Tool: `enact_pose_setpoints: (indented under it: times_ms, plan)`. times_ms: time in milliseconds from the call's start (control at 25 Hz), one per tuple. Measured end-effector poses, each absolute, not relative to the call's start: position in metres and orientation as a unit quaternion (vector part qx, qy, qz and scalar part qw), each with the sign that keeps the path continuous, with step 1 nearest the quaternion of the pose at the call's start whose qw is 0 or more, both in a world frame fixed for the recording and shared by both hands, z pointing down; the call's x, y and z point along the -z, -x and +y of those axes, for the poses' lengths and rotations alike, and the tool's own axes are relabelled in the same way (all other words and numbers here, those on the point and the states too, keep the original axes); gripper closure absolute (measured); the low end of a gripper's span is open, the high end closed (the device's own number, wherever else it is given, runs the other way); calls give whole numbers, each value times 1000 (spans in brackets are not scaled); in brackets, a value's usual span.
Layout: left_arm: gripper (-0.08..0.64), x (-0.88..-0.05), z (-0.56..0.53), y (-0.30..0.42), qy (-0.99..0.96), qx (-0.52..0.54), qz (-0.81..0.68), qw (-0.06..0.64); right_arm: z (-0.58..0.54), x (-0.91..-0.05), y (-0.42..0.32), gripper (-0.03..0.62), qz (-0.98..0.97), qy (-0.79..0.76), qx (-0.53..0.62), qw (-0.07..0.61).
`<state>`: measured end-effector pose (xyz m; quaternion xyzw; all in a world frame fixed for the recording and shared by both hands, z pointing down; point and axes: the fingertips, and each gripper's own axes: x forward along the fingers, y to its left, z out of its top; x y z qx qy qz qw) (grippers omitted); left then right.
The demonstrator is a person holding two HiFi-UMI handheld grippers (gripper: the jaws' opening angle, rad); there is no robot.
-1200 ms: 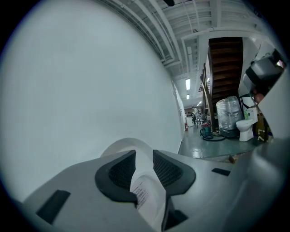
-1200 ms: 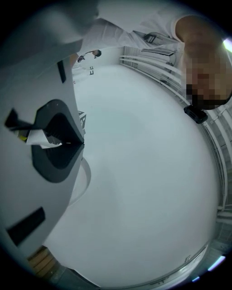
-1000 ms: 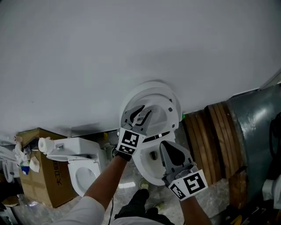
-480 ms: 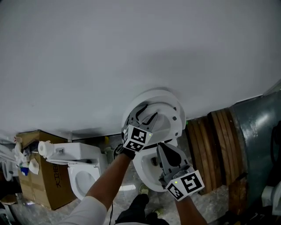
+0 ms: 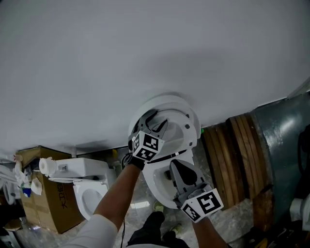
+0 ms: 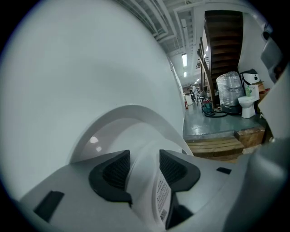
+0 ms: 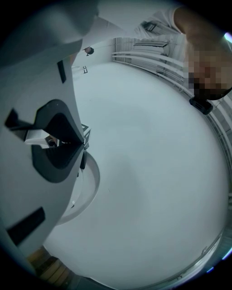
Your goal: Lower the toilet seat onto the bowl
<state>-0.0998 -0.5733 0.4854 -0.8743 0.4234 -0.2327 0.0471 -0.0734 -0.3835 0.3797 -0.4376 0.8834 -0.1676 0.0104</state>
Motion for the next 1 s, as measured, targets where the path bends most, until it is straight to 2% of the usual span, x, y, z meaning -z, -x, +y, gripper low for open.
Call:
enact_pose_setpoints:
  times_ms: [400, 720, 880, 1000]
  plan:
    - [359, -469, -503, 80, 887, 215, 406, 54, -355, -381, 60, 577, 882, 438, 174, 19]
    - [360, -474, -460, 66, 887, 258, 375, 72, -314, -380, 44, 577, 880, 436, 187, 31]
    - [360, -474, -465, 71, 891, 240, 384, 29, -297, -377, 36, 577, 880, 436, 188, 30]
    - [411, -472, -459, 71, 893, 247, 376, 19, -289, -376, 29, 577, 878, 438, 189, 32]
